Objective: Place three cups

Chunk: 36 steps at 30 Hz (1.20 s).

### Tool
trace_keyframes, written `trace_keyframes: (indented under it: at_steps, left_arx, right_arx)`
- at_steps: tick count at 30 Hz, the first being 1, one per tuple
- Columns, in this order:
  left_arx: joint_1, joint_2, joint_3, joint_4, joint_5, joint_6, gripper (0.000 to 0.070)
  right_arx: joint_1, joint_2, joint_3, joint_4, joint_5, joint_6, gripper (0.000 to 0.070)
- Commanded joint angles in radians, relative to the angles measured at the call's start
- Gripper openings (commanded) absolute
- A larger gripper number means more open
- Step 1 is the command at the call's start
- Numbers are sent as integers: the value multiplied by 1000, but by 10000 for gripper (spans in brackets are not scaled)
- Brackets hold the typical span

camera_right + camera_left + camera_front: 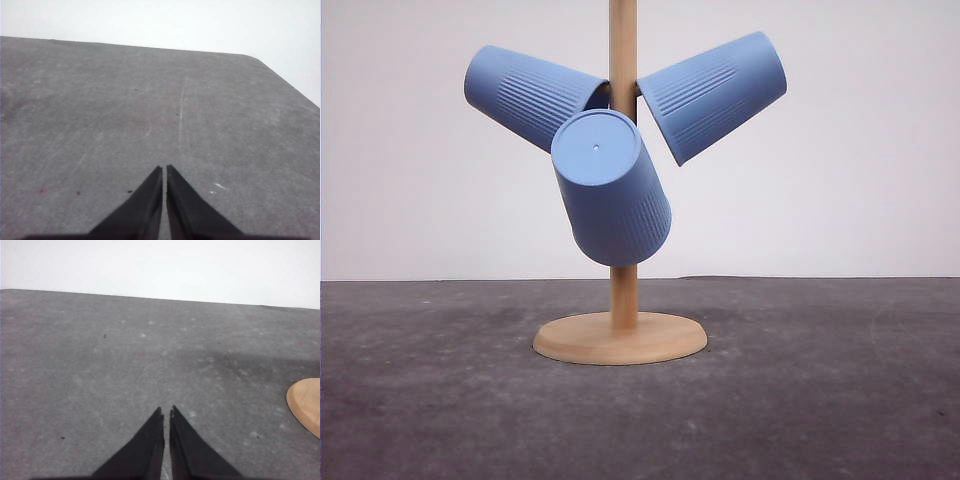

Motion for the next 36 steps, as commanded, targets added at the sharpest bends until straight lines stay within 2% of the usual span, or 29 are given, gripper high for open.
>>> trace_keyframes:
  at_steps: [1,36]
  left_arx:
    - [-1,-1,-14,11,1,-4,0]
    - [-1,-1,-14,11,1,-4,0]
  right_arx:
    - [2,-1,-3,11,3,11,12]
    - [2,-1,-3,11,3,11,12]
